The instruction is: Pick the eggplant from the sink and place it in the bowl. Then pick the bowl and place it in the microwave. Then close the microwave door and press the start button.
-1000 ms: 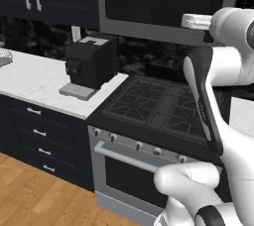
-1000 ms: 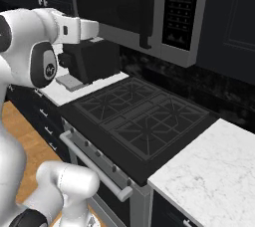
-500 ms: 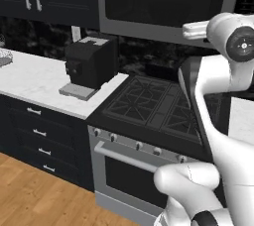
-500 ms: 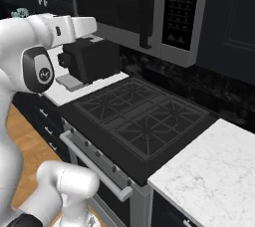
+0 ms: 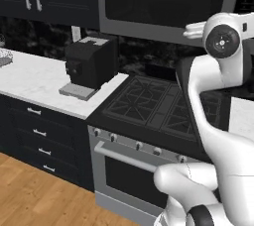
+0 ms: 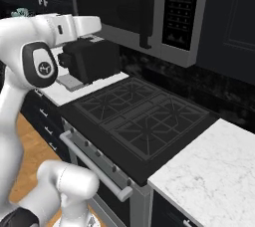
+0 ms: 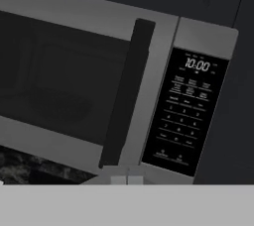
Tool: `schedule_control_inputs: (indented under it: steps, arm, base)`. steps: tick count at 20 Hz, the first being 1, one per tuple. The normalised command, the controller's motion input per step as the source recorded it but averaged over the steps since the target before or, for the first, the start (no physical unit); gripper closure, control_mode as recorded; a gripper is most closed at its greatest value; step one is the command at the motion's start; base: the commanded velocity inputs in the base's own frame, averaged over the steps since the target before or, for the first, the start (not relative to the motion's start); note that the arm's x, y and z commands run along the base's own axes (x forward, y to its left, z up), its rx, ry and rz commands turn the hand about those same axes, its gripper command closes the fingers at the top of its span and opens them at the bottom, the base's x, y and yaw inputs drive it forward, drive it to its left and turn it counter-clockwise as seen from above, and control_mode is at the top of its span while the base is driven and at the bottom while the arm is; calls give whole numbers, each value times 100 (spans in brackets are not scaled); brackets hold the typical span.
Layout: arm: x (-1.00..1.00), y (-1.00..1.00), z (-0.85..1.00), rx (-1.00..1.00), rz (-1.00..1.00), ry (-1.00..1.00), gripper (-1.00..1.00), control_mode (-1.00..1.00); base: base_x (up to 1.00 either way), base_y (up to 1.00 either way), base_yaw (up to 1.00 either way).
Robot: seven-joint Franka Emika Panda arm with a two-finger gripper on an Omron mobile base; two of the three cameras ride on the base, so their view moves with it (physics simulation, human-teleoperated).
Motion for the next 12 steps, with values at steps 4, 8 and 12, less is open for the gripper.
schedule_control_inputs:
  steps: [4,8,12]
  arm:
    - [5,-33,1,2,0,0,100,-100]
    - [0,-18,6,15,-3,0,100,-100]
    - [4,-1,4,11,-14,0,100,-100]
  base:
    - [0,0,0]
    - [0,0,0]
    - [0,0,0]
